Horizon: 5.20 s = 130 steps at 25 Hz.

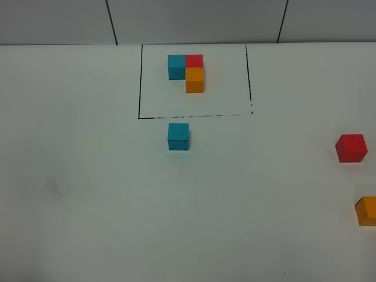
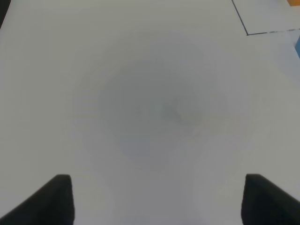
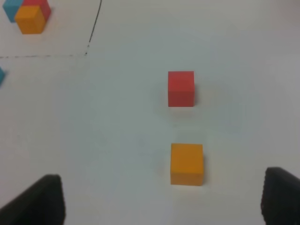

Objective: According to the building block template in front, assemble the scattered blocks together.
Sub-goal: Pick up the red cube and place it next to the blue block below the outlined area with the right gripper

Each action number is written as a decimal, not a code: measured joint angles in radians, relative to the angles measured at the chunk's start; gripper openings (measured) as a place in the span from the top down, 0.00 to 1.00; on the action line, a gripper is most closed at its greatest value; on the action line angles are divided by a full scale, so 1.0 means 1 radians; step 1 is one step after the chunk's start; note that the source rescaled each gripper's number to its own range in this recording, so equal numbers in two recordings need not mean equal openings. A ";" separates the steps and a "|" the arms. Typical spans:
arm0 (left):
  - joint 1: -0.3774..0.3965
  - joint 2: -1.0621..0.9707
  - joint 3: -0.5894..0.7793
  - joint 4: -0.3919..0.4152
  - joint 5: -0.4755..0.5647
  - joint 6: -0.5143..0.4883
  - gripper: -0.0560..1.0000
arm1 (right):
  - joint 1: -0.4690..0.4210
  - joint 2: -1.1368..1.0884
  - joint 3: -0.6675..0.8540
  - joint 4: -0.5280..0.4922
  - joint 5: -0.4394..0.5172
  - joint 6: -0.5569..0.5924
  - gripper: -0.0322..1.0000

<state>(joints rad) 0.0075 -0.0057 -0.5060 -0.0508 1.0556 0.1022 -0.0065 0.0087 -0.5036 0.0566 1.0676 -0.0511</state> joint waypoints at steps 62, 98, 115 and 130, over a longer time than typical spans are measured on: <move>0.000 0.000 0.000 0.000 0.000 0.000 0.31 | -0.024 1.838 -0.451 -0.004 -0.610 -0.137 0.31; 0.000 0.000 0.000 0.000 0.000 0.000 0.31 | 0.544 2.101 -1.118 -0.168 -0.114 -0.846 0.95; 0.000 0.000 0.000 0.000 0.000 0.000 0.31 | 0.558 2.268 -1.284 -0.037 -0.071 -0.916 0.95; 0.000 0.000 0.000 0.000 0.000 0.000 0.32 | 0.558 2.301 -1.298 0.000 -0.110 -0.920 0.95</move>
<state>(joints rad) 0.0075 -0.0057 -0.5060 -0.0508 1.0556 0.1022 0.5511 2.3101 -1.8016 0.0563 0.9574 -0.9716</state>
